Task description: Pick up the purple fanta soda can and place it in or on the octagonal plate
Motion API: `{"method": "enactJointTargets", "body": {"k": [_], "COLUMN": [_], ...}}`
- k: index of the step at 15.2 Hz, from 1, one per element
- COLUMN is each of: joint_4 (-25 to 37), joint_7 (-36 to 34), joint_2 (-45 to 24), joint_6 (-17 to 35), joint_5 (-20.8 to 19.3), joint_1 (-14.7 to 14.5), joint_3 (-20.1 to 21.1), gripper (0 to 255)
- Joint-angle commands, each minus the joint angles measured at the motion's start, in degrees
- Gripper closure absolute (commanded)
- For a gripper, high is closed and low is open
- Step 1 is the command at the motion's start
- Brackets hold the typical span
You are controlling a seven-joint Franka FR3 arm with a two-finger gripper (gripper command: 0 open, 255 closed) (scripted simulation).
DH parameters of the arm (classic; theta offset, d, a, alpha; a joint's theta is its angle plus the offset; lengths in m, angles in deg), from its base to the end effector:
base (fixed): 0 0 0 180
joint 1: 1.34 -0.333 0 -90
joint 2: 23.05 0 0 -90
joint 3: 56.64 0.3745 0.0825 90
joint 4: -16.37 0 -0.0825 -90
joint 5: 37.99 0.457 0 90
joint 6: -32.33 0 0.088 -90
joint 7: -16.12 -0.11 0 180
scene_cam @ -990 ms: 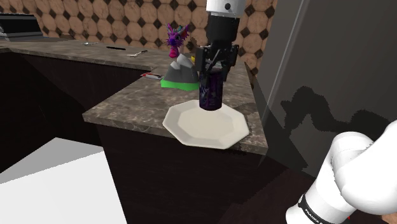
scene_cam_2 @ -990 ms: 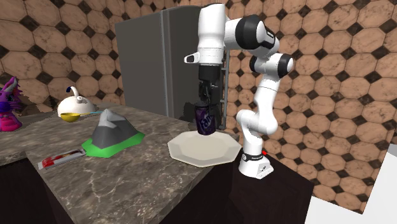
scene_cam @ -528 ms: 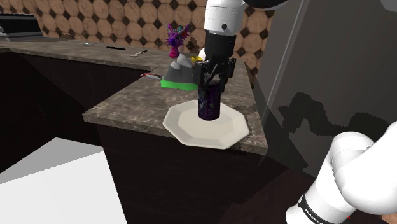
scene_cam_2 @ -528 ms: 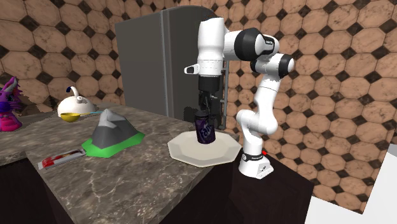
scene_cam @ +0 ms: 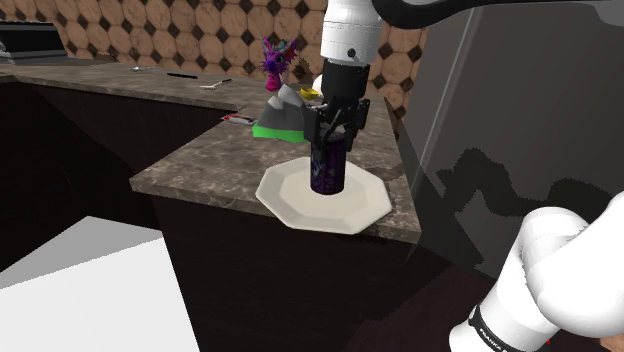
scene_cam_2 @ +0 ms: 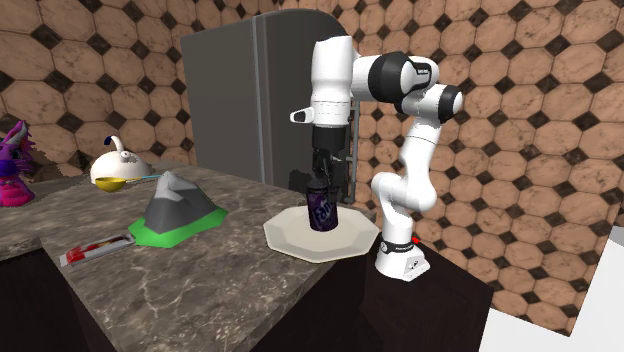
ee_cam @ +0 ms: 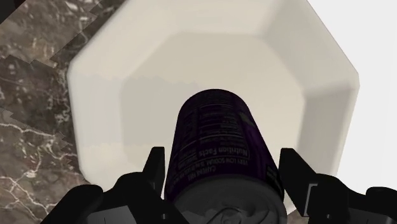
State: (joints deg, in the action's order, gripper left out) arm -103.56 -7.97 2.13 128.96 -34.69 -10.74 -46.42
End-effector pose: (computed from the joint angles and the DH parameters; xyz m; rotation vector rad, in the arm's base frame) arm 0.4370 0.1782 0.6403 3.1301 -0.1559 0.0497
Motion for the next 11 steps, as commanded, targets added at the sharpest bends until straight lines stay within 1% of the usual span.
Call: {"method": "enactJointTargets", "body": {"k": [1,2,7,11], "joint_4": [0.0,0.0,0.02,8.6], "joint_7": [0.0,0.0,0.0,-0.21], "joint_2": [0.02,0.01,0.0,-1.37], "joint_6": [0.02,0.02,0.01,-7.2], "joint_5": [0.0,0.0,0.0,-0.3], "joint_1": [0.0,0.0,0.0,0.17], "joint_3": [0.0,0.0,0.0,-0.14], "gripper": [255,0,0,0]}}
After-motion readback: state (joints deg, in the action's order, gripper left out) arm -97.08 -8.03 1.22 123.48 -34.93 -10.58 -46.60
